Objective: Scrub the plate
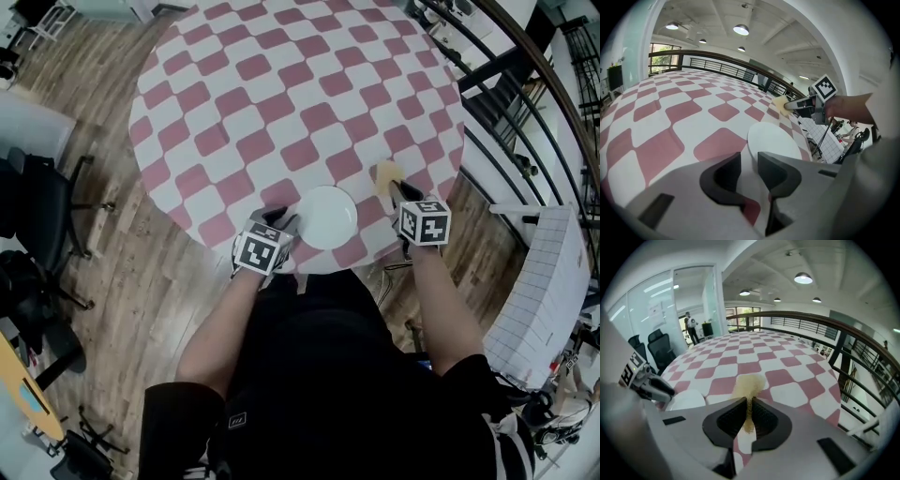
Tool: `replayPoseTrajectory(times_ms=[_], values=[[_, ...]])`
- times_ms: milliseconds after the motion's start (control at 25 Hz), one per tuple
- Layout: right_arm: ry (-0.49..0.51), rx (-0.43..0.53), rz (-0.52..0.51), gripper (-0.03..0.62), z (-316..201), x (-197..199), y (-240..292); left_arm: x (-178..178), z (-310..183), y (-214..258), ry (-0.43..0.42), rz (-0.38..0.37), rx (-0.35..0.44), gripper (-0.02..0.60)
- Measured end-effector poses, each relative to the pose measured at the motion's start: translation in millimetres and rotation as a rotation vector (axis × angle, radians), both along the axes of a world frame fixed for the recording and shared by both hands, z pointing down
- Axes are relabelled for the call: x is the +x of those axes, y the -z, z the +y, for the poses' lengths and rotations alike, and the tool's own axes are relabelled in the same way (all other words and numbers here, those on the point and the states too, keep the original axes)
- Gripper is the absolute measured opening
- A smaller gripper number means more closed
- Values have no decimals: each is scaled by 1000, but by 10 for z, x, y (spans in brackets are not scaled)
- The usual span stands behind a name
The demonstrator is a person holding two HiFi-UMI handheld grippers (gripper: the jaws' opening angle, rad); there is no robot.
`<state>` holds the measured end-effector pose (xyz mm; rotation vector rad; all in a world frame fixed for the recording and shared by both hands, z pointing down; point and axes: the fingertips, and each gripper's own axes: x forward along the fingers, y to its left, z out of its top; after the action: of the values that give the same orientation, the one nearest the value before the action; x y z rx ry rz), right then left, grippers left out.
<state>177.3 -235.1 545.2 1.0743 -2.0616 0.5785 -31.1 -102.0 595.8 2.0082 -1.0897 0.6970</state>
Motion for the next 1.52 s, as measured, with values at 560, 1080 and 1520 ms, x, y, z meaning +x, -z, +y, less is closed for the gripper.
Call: replayPoseTrajectory(times_ms=[560, 1080, 1520], values=[[-118, 82, -184, 40, 593, 200, 830, -224, 195, 619, 38, 87, 113, 115], [7, 181, -429, 40, 849, -200, 1698, -210, 191, 1682, 45, 122, 290, 112], [220, 282, -627, 40, 1070, -478, 2686, 92, 129, 2805, 117, 154, 485, 91]])
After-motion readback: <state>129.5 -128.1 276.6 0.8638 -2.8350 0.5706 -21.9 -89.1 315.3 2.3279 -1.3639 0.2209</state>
